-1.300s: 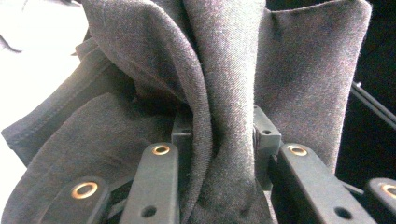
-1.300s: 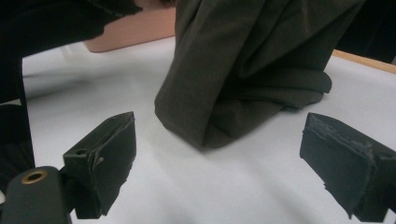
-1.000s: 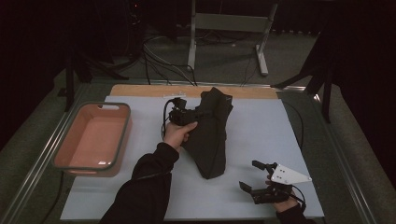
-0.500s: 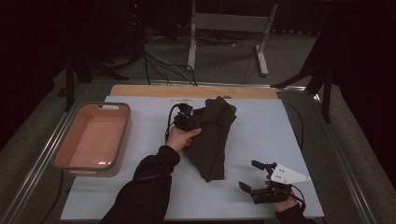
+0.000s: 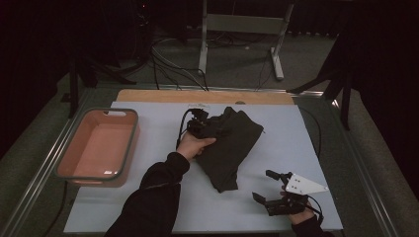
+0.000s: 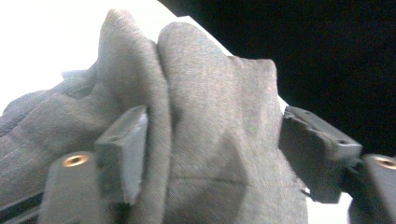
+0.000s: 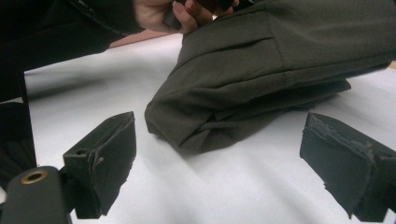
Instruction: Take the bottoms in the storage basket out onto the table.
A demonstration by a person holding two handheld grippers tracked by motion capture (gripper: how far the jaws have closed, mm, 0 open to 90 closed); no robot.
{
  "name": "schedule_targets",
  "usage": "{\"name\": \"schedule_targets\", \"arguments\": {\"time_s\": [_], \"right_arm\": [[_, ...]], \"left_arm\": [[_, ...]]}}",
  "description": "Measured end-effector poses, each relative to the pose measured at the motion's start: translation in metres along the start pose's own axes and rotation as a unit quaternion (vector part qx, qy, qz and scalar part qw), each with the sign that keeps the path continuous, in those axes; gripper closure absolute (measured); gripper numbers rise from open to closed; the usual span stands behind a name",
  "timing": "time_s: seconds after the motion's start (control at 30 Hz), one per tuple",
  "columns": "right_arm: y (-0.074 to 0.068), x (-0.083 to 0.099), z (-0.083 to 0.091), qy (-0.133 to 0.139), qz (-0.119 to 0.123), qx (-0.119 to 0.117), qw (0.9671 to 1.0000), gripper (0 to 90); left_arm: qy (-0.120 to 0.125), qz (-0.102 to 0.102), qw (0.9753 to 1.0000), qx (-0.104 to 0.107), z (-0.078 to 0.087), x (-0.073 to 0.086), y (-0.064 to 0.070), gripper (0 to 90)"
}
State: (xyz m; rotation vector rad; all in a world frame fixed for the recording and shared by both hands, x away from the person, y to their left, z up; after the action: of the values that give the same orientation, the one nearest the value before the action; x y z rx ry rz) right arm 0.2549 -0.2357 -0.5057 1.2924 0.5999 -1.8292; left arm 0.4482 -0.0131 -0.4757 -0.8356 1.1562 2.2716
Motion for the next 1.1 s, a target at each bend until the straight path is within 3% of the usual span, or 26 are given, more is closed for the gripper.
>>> {"name": "schedule_targets", "arguments": {"time_s": [0.13,0.3,0.47,0.63,0.73,0.87,1.0,1.1], "right_arm": [[0.0,0.0,0.0,0.002,-0.001,0.001,1.0,11.1],[0.0,0.0,0.0,0.0,-0.001,0.001,1.0,11.1],[0.001,0.0,0.0,0.001,-0.003,0.002,1.0,11.1],[0.001,0.0,0.0,0.001,-0.004,0.002,1.0,11.1],[0.001,0.0,0.0,0.001,-0.004,0.002,1.0,11.1],[0.0,-0.001,0.001,0.001,-0.001,0.002,1.0,11.1],[0.001,0.0,0.0,0.0,-0.001,0.002,1.0,11.1],[0.0,0.0,0.0,0.0,-0.002,0.001,1.0,11.1]], "left_arm": [[-0.004,-0.017,0.9997,-0.019,0.003,-0.002,0.004,16.9],[0.005,-0.028,0.9992,-0.029,0.011,-0.008,0.008,15.2],[0.006,-0.036,0.9993,-0.009,0.022,-0.014,0.012,5.5],[0.015,-0.065,0.9976,-0.02,0.034,-0.019,0.018,4.8],[0.016,-0.085,0.9955,-0.038,0.04,-0.021,0.021,1.1],[0.009,-0.12,0.9907,-0.064,0.046,-0.021,0.024,0.3],[-0.011,-0.132,0.9893,-0.061,0.05,-0.02,0.028,0.1],[-0.021,-0.138,0.9874,-0.075,0.054,-0.018,0.029,0.1]]}}
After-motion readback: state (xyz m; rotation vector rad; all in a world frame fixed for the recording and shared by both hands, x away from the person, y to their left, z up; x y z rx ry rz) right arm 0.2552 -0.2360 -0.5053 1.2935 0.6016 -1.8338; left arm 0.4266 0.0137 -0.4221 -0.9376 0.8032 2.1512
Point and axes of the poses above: each handheld gripper's, and its own axes: z roughly backward along the jaws, x roughly out of its underside, y roughly to its right, the point moved 5 cm from there along -z, roughly forward along the jaws, and after that the axes turned 7 degrees about z, right-handed, at the moved point
